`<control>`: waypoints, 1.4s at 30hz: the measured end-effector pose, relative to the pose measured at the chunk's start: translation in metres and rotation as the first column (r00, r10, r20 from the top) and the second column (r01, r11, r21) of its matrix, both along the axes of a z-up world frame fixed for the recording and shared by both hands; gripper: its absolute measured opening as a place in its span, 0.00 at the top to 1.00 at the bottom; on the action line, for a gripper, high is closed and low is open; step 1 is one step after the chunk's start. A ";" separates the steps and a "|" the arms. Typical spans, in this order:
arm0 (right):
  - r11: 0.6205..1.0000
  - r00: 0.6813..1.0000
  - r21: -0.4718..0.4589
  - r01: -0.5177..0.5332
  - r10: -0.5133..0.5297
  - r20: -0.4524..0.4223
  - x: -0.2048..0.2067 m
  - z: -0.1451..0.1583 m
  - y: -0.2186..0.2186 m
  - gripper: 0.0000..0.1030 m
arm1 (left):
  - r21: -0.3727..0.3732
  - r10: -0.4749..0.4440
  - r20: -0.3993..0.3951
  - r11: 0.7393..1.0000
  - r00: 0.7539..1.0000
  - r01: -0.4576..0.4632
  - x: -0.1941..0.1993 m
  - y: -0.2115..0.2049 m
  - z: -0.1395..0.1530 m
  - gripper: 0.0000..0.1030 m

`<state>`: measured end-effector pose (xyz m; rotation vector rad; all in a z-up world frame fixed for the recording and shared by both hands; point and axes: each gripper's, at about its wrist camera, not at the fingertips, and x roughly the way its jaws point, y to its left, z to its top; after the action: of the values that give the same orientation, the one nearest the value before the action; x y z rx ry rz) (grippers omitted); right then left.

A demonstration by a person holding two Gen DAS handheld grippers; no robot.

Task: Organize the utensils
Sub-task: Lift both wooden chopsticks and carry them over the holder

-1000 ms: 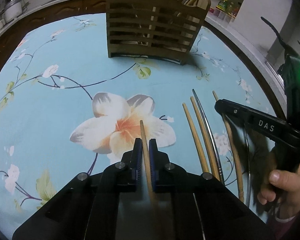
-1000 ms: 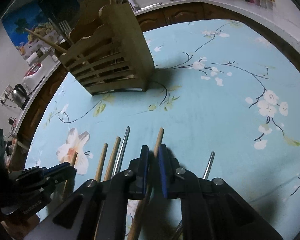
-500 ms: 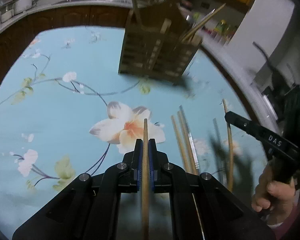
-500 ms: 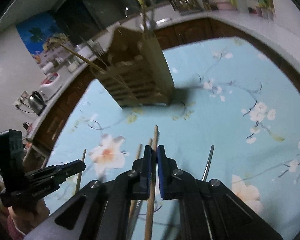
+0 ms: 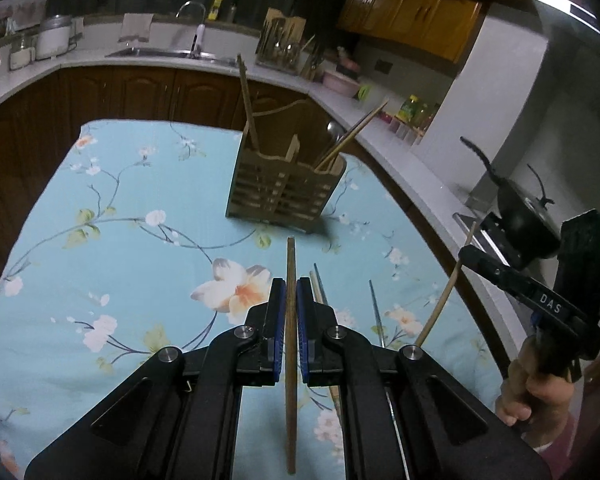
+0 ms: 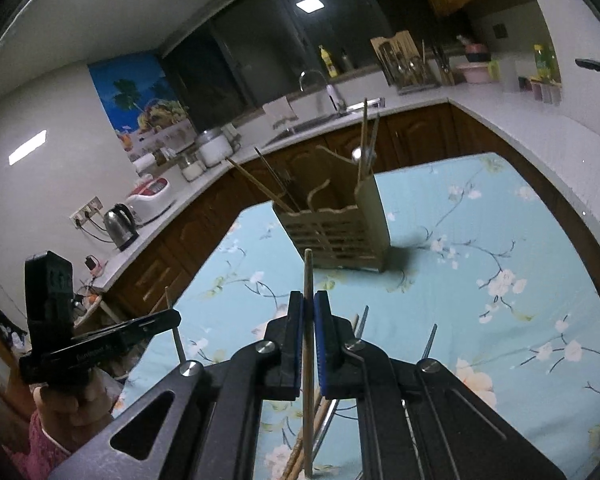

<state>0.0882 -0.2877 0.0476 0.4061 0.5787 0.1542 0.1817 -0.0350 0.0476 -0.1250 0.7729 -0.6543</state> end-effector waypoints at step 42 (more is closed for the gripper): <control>0.972 0.925 -0.065 0.227 -0.194 0.328 0.125 0.115 -0.044 0.95 | -0.162 0.208 0.374 0.974 0.904 -0.157 0.136 -0.023 0.155 0.95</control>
<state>0.2131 -0.3319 0.1621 0.3328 0.2184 -0.0176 0.3181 -0.0580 0.2026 -0.1770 0.3283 -0.5262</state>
